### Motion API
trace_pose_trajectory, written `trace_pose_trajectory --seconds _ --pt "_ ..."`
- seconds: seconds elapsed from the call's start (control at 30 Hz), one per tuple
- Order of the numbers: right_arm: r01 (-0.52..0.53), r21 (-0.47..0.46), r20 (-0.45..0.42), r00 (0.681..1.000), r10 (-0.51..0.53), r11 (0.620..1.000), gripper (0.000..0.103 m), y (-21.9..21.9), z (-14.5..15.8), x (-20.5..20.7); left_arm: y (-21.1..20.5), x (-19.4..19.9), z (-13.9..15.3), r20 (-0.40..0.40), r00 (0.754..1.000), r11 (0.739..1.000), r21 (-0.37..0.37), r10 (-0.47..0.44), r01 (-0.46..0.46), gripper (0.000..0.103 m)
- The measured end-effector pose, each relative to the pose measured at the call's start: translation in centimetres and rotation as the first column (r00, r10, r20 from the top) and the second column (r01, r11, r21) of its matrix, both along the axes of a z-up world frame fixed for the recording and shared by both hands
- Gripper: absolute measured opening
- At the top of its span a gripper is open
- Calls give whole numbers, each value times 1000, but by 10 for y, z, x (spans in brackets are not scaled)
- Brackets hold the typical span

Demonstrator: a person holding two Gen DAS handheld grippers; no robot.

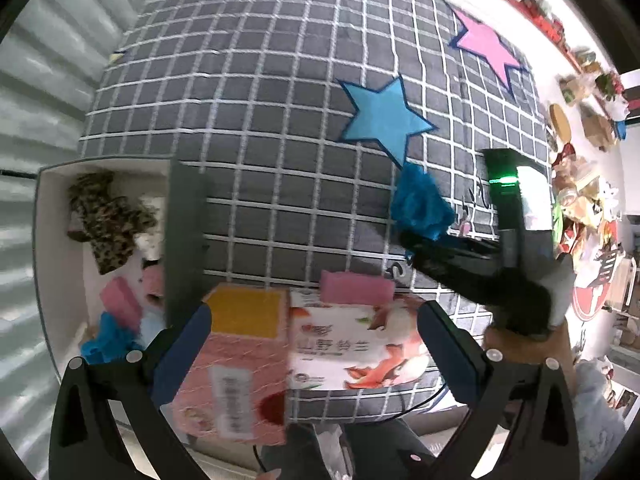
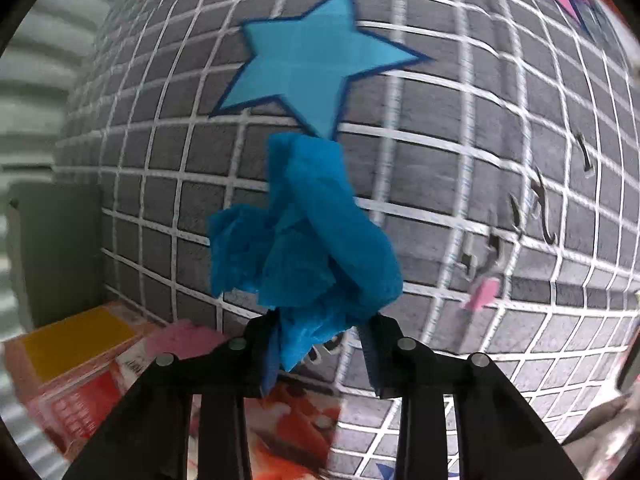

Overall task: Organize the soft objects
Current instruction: 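Grasp the blue cloth with the right tool while the left tool grasps the pink sponge, then carry the blue cloth with the right tool while the left tool carries the pink sponge over the box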

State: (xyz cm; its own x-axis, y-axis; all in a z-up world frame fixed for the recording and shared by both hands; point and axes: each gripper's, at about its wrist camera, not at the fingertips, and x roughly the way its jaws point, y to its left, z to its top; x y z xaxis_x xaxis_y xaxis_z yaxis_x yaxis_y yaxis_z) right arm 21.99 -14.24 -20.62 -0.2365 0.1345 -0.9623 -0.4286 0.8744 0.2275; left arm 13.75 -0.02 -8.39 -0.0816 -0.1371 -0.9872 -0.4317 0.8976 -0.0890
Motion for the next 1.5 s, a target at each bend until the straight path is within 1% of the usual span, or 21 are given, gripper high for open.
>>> trace_pose_trajectory --seconds 0.03,0.1,0.17,0.2,0.23,0.33,0.37,0.47,0.5,0.67,0.77,0.87,0.93,1.03,1.13,1.2,1.3,1.33,1.4,1.43,1.5 --pt "49 28 -17 999 -49 998 36 -16 3 6 -4 4 -4 -14 1000 1000 -5 -7 7 103" --pt "125 62 -40 992 -123 990 36 -44 9 14 -15 17 -22 -68 997 999 -28 -30 28 103" --pt "174 89 -59 984 -169 981 36 -69 16 20 -25 27 -40 -124 991 998 -51 -54 48 103" --pt "186 96 -60 982 -181 978 36 -78 19 21 -32 34 -55 -173 982 996 -64 -78 68 103" --pt "199 105 -61 979 -193 974 36 -90 24 22 -37 38 -65 -200 975 994 -69 -94 81 103" --pt "234 129 -77 971 -225 964 36 -110 35 26 -52 48 -103 -319 933 986 -83 -165 146 103" --pt "246 137 -83 968 -236 960 36 -109 35 26 -57 51 -117 -364 912 982 -87 -188 168 103" --pt "279 158 -107 958 -265 947 36 -110 35 24 -65 52 -143 -446 866 974 -78 -226 214 103" --pt "289 164 -115 955 -273 943 36 -106 37 26 -67 51 -149 -464 856 973 -76 -230 220 103" --pt "335 185 -153 939 -309 924 36 -120 38 24 -79 46 -171 -528 808 963 -82 -261 257 103" --pt "353 190 -161 932 -326 916 36 -125 37 23 -81 44 -179 -545 798 963 -76 -256 258 102" --pt "362 196 -162 929 -334 911 36 -129 40 22 -80 45 -184 -548 797 965 -84 -252 247 91" --pt "364 199 -161 928 -336 910 36 -136 43 22 -77 48 -186 -542 803 968 -99 -248 232 74" --pt "369 200 -162 926 -341 908 36 -136 44 22 -68 44 -183 -508 827 971 -122 -239 206 73" --pt "365 199 -155 928 -339 909 36 -135 45 20 -52 46 -166 -446 866 974 -113 -227 198 73" --pt "361 200 -147 930 -336 911 36 -136 49 19 -48 50 -146 -387 894 974 -73 -225 213 73" --pt "353 198 -131 934 -333 914 36 -132 53 15 -51 53 -114 -286 926 966 2 -248 259 73" --pt "353 197 -127 934 -333 915 36 -131 54 13 -53 53 -99 -238 935 960 33 -263 278 73" --pt "349 193 -119 936 -332 917 36 -130 57 9 -58 50 -79 -168 941 949 69 -293 308 73" --pt "349 191 -116 936 -332 917 36 -131 59 7 -62 47 -66 -122 940 939 91 -319 331 73" --pt "349 185 -111 936 -334 918 36 -130 60 2 -70 37 -46 -58 931 921 132 -361 366 73"
